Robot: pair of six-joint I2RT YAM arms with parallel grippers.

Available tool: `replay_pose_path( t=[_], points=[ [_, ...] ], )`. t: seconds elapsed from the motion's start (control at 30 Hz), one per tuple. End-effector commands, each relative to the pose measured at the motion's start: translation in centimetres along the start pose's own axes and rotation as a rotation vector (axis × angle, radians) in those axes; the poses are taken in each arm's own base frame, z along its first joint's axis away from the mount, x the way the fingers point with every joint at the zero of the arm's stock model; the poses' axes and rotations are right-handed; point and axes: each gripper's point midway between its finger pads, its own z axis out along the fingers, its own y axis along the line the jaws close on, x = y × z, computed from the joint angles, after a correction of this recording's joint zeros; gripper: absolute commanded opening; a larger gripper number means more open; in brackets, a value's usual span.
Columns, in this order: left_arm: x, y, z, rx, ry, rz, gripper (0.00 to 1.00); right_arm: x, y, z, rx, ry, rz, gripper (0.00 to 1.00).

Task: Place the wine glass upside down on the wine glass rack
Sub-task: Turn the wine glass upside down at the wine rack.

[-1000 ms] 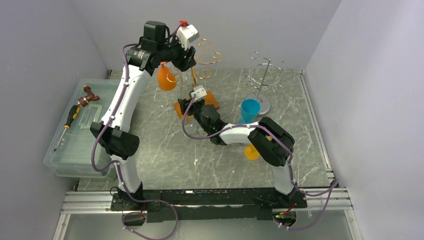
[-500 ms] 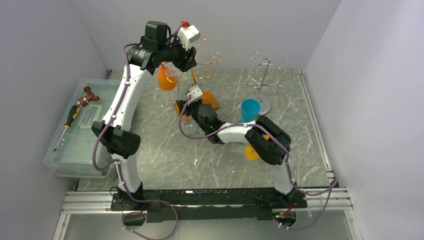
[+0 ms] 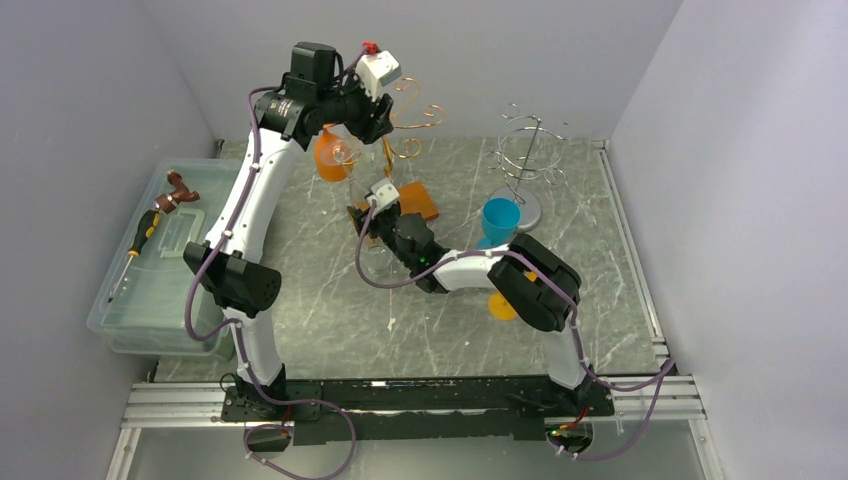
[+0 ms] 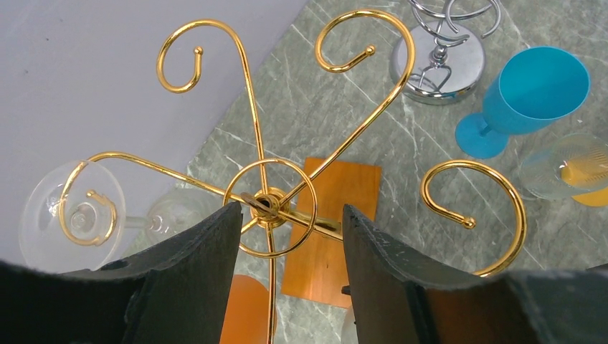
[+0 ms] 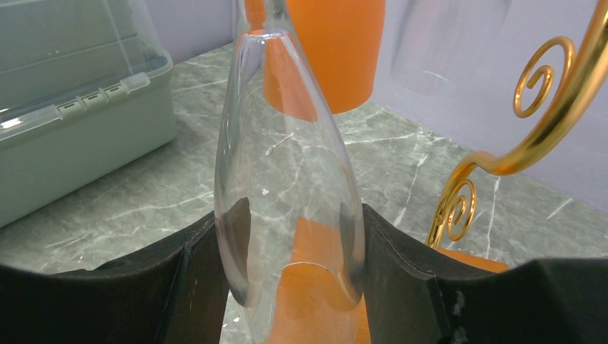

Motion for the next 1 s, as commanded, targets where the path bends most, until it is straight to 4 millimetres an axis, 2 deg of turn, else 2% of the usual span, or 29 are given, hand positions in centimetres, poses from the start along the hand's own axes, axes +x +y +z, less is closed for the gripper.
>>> replay_pose_path(
  t=[0.0, 0.33, 0.43, 0.53, 0.63, 0.7, 0.77, 0.87, 0.97],
  points=[
    [-1.2, 0.1, -0.5, -0.019, -0.024, 0.023, 0.59, -4.3, 0.4, -0.5, -0.027, -0.134, -0.016, 0.20],
    [-0.9, 0.4, -0.6, -0.039, -0.010, 0.027, 0.59, -4.9, -0.6, -2.0, 0.029, -0.189, 0.036, 0.19],
    [-0.8, 0.4, -0.7, -0.041, -0.009, 0.030, 0.59, -4.4, -1.0, -2.1, 0.052, -0.181, 0.049, 0.22],
    [-0.8, 0.5, -0.7, -0.048, -0.011, 0.032, 0.59, -3.6, -1.1, -1.9, 0.063, -0.158, 0.051, 0.36],
    [-1.0, 0.5, -0.9, -0.052, -0.015, 0.034, 0.60, -2.9, -0.9, -1.7, 0.056, -0.133, 0.044, 0.57],
    [-1.2, 0.5, -1.0, -0.054, -0.022, 0.033, 0.62, -2.7, -0.9, -1.7, 0.057, -0.123, 0.041, 0.77],
    [-1.5, 0.5, -1.2, -0.055, -0.030, 0.029, 0.65, -2.7, -1.1, -1.8, 0.063, -0.119, 0.034, 0.88],
    [-1.8, 0.3, -1.5, -0.047, -0.039, 0.036, 0.67, -3.1, -1.6, -2.0, 0.082, -0.117, 0.026, 0.99],
    [-2.1, 0.1, -1.7, -0.047, -0.042, 0.035, 0.68, -4.0, -1.8, -2.5, 0.084, -0.118, 0.011, 1.00]
  ],
)
